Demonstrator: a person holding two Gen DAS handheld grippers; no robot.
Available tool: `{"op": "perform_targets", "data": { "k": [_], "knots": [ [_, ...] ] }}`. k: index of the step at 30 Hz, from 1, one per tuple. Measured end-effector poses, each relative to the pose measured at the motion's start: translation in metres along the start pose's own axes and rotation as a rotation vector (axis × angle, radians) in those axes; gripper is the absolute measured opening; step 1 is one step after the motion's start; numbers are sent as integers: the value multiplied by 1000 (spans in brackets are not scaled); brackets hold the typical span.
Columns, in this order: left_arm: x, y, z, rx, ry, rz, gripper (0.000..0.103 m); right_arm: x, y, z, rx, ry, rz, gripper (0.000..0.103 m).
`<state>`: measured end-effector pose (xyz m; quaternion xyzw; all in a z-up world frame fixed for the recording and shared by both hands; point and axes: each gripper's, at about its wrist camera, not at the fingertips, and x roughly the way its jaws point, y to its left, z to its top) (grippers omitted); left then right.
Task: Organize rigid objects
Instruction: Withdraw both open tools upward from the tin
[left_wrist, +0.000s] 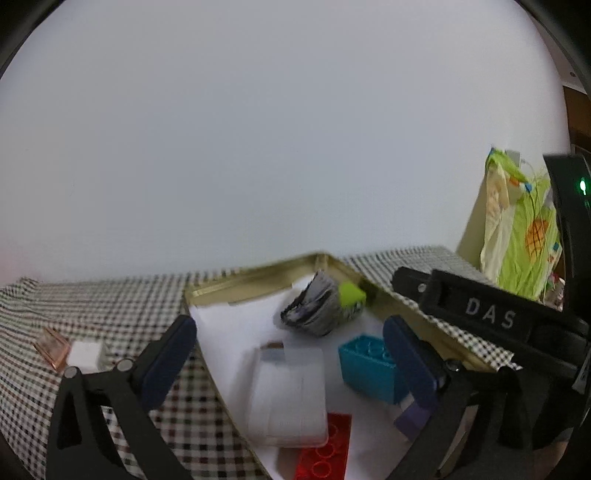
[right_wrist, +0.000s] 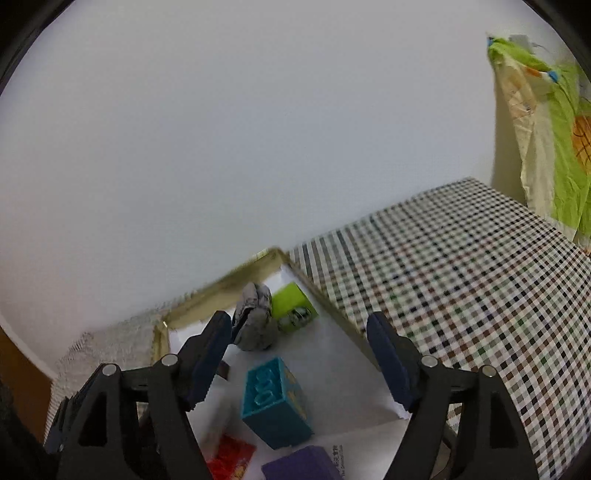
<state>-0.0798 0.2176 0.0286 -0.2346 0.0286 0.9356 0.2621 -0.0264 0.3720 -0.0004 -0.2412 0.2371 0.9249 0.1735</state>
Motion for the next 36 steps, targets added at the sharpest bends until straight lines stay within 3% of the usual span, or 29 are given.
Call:
{"op": "perform_targets", "data": {
  "k": [2, 11, 16, 24, 36],
  "knots": [
    [-1, 4, 0, -14, -1, 13, 102, -5, -1, 1, 22, -33, 16, 82],
    [-7, 40, -11, -104, -3, 89, 102, -16, 3, -3, 44, -121, 42, 83],
    [-17, 53, -27, -56, -23, 192, 102, -18, 11, -11, 18, -146, 23, 83],
    [-31, 69, -36, -66, -83, 252, 102, -44, 37, -40, -80, -310, -41, 83],
    [-32, 67, -37, -38, -82, 238, 102, -55, 61, -65, -194, -476, -107, 83]
  ]
}}
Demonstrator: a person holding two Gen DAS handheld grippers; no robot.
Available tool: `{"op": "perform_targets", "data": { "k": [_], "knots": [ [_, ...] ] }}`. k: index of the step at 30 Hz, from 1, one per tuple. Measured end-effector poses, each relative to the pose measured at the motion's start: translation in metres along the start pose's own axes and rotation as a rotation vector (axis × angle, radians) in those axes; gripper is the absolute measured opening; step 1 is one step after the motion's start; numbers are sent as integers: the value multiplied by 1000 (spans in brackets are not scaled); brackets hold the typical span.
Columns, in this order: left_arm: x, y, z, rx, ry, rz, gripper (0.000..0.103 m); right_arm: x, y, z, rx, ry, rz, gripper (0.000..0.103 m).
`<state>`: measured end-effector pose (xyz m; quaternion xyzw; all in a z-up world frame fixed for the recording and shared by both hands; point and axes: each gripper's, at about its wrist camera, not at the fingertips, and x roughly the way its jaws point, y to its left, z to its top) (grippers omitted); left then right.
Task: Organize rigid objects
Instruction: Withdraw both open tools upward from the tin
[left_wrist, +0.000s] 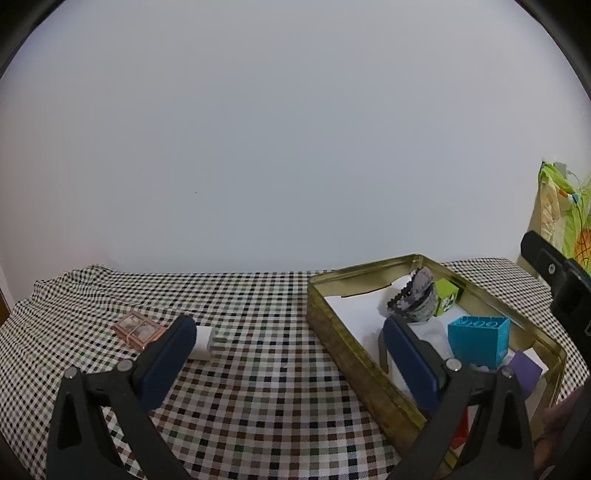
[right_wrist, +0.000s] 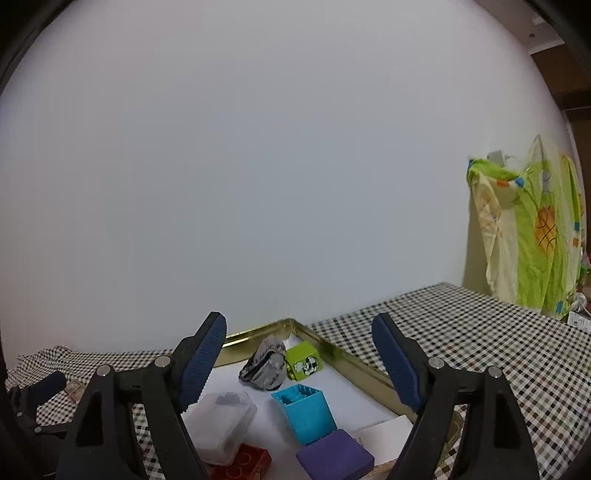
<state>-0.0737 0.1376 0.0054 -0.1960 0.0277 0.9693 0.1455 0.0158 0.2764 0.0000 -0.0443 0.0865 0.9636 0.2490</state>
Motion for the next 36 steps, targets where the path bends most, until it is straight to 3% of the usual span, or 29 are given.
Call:
{"op": "perform_targets", "data": {
  "k": [11, 36],
  "knots": [
    [-7, 9, -1, -20, 0, -13, 102, -18, 27, -7, -40, 14, 41, 83],
    [-6, 53, -4, -64, 20, 20, 102, -23, 54, -13, -24, 31, 3, 83]
  ]
}}
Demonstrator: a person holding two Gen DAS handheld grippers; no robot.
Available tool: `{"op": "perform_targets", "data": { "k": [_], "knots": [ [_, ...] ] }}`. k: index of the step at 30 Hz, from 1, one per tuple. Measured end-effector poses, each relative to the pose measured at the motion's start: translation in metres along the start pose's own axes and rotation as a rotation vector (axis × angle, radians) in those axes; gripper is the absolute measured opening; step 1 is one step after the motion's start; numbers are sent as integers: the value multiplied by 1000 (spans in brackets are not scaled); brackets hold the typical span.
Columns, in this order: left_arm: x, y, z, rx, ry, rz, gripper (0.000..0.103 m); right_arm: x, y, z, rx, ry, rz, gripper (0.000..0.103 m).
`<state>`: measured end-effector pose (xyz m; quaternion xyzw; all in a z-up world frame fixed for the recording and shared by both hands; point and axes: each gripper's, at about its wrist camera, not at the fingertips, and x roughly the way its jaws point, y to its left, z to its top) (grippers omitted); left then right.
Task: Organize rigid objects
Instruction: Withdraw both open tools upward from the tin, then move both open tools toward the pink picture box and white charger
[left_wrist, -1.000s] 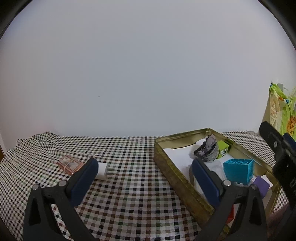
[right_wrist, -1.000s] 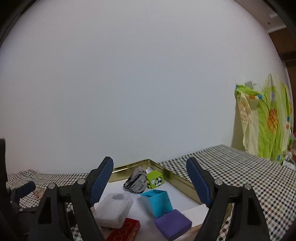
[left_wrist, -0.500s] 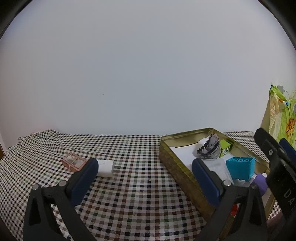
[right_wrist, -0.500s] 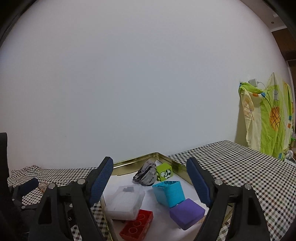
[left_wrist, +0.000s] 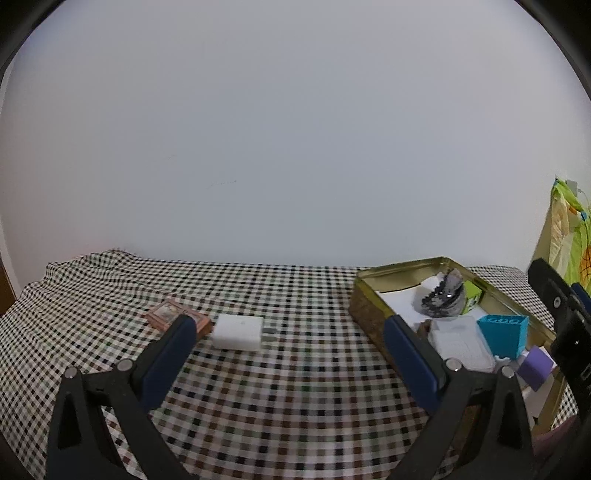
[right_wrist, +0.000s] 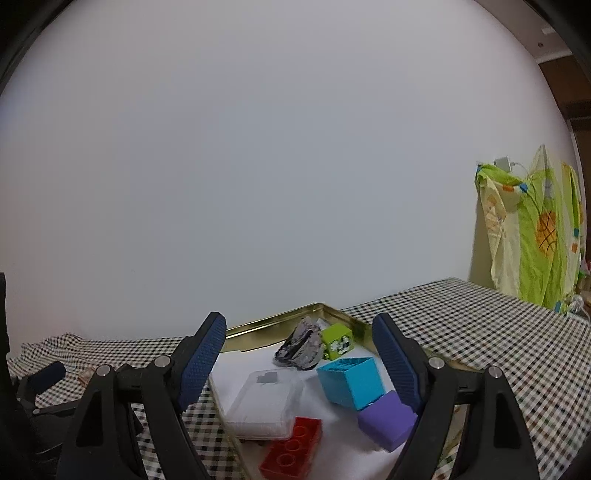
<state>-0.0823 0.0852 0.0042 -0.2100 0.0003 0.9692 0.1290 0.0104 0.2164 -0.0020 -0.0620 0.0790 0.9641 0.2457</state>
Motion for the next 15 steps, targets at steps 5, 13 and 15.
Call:
{"op": "perform_targets", "data": {
  "k": [5, 13, 15],
  "knots": [
    [1, 11, 1, -1, 1, 11, 102, 2, 20, -1, -31, 2, 20, 83],
    [11, 29, 3, -14, 16, 23, 102, 3, 46, -6, -53, 32, 70, 83],
    [12, 33, 4, -8, 13, 35, 102, 5, 49, -7, -48, 42, 78, 83]
  ]
}}
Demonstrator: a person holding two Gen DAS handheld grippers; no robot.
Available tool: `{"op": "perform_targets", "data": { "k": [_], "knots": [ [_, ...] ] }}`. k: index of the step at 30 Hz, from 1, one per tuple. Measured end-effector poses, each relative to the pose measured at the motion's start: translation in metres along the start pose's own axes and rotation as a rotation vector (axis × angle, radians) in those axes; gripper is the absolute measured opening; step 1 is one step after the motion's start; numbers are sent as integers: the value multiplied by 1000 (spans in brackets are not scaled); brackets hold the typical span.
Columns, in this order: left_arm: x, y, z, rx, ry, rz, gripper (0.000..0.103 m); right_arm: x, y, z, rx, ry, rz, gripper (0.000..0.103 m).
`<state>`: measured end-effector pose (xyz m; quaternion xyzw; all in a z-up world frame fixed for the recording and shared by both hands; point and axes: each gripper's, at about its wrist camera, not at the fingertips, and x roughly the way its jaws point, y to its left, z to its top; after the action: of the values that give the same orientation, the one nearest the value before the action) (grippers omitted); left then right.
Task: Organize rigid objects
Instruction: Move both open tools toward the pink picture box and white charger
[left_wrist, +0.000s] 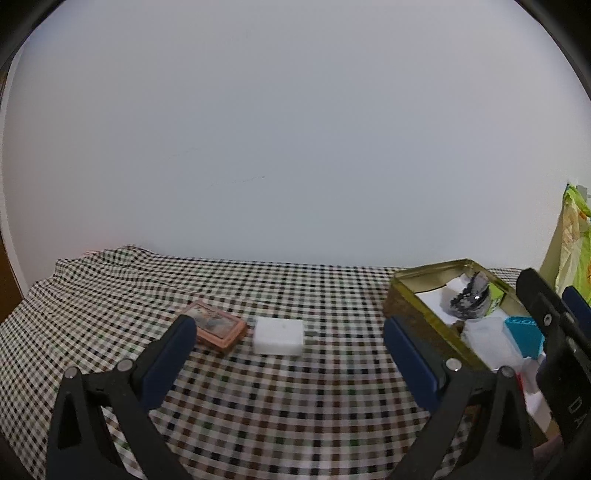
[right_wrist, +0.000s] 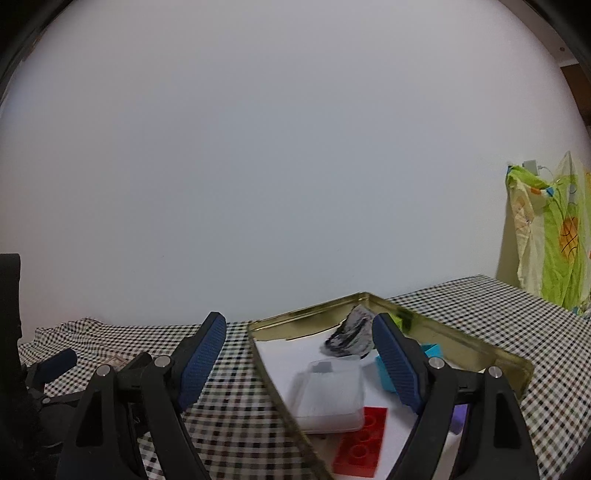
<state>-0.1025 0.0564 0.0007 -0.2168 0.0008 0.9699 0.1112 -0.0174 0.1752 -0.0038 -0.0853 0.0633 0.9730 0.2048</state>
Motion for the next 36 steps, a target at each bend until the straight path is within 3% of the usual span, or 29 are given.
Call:
{"op": "perform_targets", "data": {
  "k": [23, 30, 36],
  "knots": [
    [15, 79, 8, -54, 12, 146, 102, 29, 41, -7, -25, 108, 78, 83],
    [23, 104, 11, -47, 30, 194, 102, 50, 62, -11, -28, 216, 117, 83],
    [37, 135, 12, -160, 115, 228, 102, 74, 84, -19, -29, 354, 184, 83]
  ]
}}
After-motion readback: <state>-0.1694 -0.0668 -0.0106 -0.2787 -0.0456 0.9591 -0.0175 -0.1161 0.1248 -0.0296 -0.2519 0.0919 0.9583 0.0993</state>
